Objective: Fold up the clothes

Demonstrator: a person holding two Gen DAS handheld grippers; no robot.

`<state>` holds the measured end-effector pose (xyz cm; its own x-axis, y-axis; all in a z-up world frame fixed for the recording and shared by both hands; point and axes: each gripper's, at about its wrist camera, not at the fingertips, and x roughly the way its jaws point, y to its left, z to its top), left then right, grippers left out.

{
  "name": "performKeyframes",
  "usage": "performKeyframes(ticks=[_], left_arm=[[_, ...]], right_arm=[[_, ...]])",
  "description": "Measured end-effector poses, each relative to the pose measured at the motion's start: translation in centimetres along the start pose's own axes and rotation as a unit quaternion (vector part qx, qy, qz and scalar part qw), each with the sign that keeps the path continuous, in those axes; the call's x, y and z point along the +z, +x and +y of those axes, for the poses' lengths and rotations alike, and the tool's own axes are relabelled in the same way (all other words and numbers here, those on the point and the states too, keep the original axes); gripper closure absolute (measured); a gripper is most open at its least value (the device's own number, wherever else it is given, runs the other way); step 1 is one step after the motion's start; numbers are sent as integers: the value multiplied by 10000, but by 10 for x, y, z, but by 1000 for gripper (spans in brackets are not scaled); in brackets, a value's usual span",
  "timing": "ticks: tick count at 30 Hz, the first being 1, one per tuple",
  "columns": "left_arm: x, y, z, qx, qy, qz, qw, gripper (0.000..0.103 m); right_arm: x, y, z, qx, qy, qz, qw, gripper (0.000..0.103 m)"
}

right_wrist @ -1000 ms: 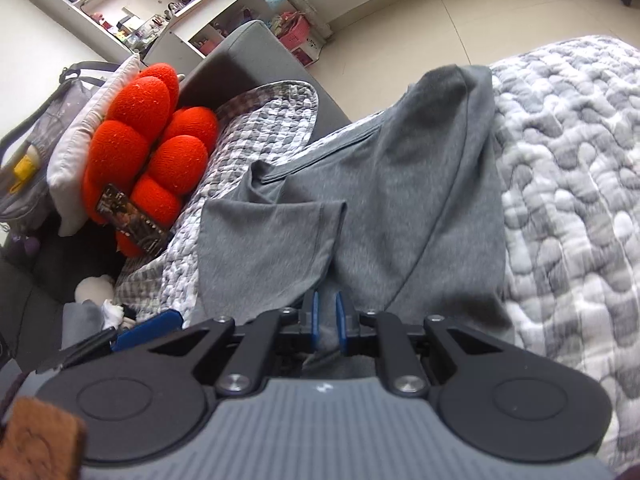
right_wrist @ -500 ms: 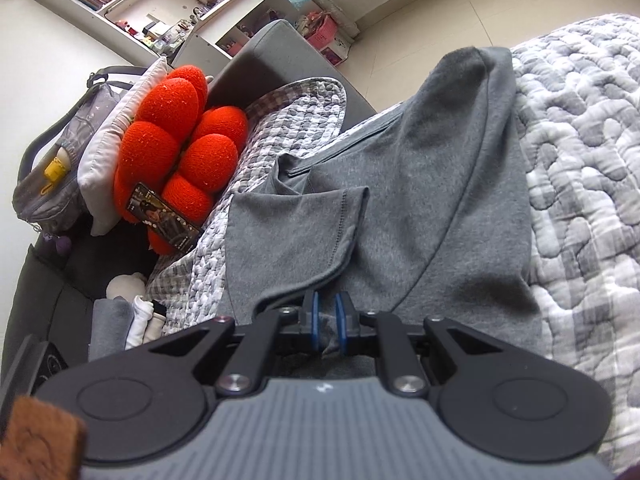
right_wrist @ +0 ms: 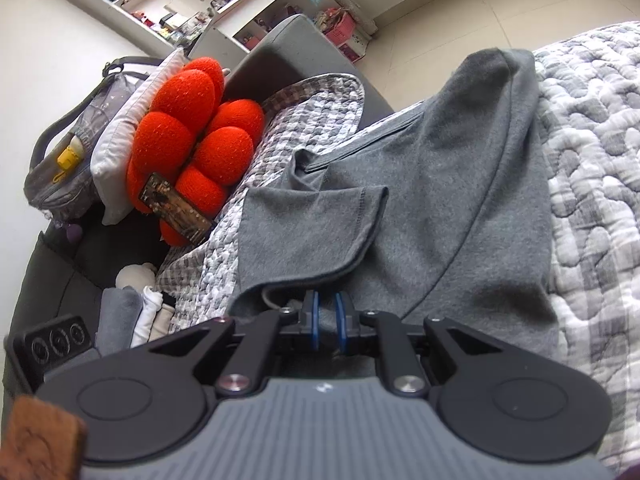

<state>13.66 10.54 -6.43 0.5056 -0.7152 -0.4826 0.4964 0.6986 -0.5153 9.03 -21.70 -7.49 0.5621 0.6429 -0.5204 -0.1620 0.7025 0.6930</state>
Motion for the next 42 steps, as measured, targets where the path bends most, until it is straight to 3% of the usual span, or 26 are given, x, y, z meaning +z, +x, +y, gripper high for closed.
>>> performKeyframes(ticks=[4, 7, 12, 17, 19, 22, 26, 29, 31, 34, 37, 42], left_arm=[[2, -2, 7, -321, -327, -102, 9989, 97], [1, 3, 4, -530, -331, 49, 9980, 97], [-9, 21, -5, -521, -8, 640, 9966, 88], [-9, 22, -21, -998, 433, 1098, 9880, 80], [-5, 16, -23, -1054, 524, 983, 9882, 73], [5, 6, -11, -900, 382, 642, 9931, 70], [16, 5, 12, -358, -22, 261, 9990, 72], [17, 5, 22, -144, -184, 82, 9997, 73], [17, 7, 24, -104, -245, 0, 9996, 73], [18, 9, 23, -146, -239, -87, 9996, 73], [18, 12, 21, -274, -158, -59, 9995, 73], [11, 29, 17, -179, -30, 186, 9997, 73]], right_arm=[[-9, 10, 14, 11, -426, 298, 9987, 87], [-13, 13, 16, -17, -505, 446, 9977, 88], [0, -7, 0, 85, -32, 361, 9993, 87], [9, -24, -16, 11, 388, -22, 9992, 82], [14, -23, -19, 83, 537, -141, 9984, 49], [20, -17, -16, 88, 469, -273, 9985, 48], [27, -2, -11, -149, 203, -373, 9990, 48], [28, 11, -9, -344, 29, -436, 9985, 57], [28, 18, -8, -472, -90, -524, 9975, 81], [26, 16, 0, -582, -282, -768, 9949, 96], [27, 3, 12, -437, -550, -1196, 9903, 99], [34, 9, 9, -884, -705, -1310, 9849, 100]])
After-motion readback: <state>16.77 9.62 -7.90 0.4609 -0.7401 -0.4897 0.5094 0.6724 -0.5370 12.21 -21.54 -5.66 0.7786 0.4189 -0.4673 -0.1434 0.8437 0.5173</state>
